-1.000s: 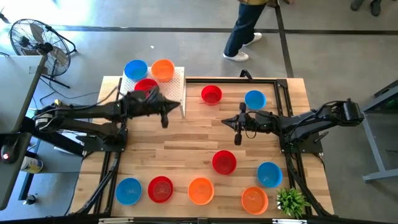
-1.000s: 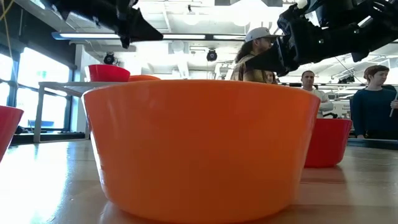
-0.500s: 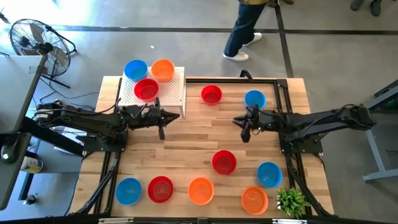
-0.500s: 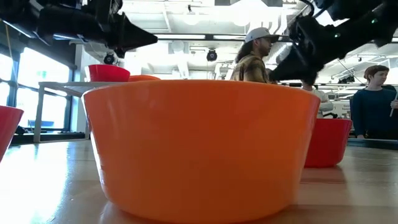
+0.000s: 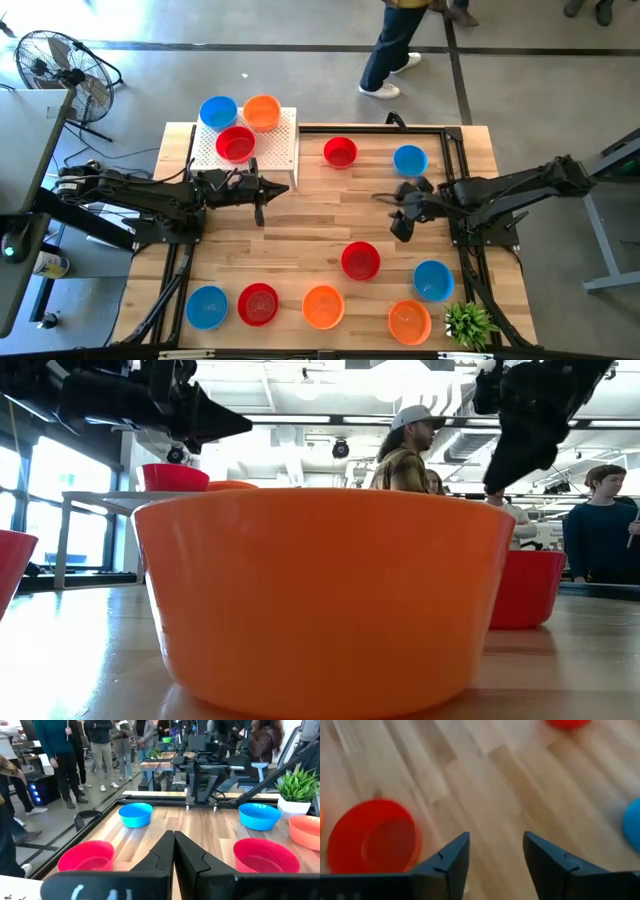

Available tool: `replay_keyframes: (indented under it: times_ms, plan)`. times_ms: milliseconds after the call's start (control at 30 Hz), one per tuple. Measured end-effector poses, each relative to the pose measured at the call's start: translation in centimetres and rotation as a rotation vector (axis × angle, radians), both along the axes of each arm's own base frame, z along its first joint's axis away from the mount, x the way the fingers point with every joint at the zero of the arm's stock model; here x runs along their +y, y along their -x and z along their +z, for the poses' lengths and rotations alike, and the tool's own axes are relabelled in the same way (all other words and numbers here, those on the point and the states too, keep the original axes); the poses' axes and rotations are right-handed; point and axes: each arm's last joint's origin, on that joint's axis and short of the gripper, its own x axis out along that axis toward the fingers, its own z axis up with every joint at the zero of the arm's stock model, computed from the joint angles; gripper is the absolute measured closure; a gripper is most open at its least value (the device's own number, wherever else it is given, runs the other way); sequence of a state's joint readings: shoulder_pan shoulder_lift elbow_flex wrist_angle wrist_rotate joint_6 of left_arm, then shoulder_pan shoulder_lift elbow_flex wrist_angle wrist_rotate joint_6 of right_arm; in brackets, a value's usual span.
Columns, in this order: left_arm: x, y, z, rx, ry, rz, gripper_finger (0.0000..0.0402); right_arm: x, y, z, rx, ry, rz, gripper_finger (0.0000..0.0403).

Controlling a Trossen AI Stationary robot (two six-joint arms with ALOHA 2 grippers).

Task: Pick & Place Mini bowls
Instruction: Stack the red bowl on top of the red bowl on the shelf

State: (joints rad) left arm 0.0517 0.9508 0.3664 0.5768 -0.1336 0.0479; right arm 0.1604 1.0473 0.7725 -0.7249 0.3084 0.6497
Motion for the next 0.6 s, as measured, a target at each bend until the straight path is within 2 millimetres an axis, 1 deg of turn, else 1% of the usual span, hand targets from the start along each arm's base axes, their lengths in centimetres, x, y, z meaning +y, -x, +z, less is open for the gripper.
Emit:
replay_keyframes:
  times_ms: [100, 167, 300, 467, 600]
  plan:
    - [0.0, 0.0, 0.0, 0.003, 0.001, -0.001, 0.0399, 1.2, -0.6, 0.1, 0.066, -0.06, 0.003, 0.0202]
    - [0.0, 0.0, 0.0, 0.003, 0.003, -0.001, 0.0399, 1.9, -1.2, 0.0, 0.073, -0.142, -0.051, 0.0184]
    - [0.0, 0.0, -0.1, 0.007, 0.008, -0.006, 0.0399, 3.4, -2.0, -1.2, 0.124, -0.287, -0.175, 0.0159]
    - [-0.1, 0.0, -0.2, 0.021, 0.01, -0.043, 0.0399, 5.8, -2.9, -3.5, 0.214, -0.342, -0.24, 0.0158]
    - [-0.1, 0.0, -0.3, 0.026, 0.01, -0.049, 0.0399, 7.4, -4.3, -4.9, 0.176, -0.375, -0.216, 0.0172]
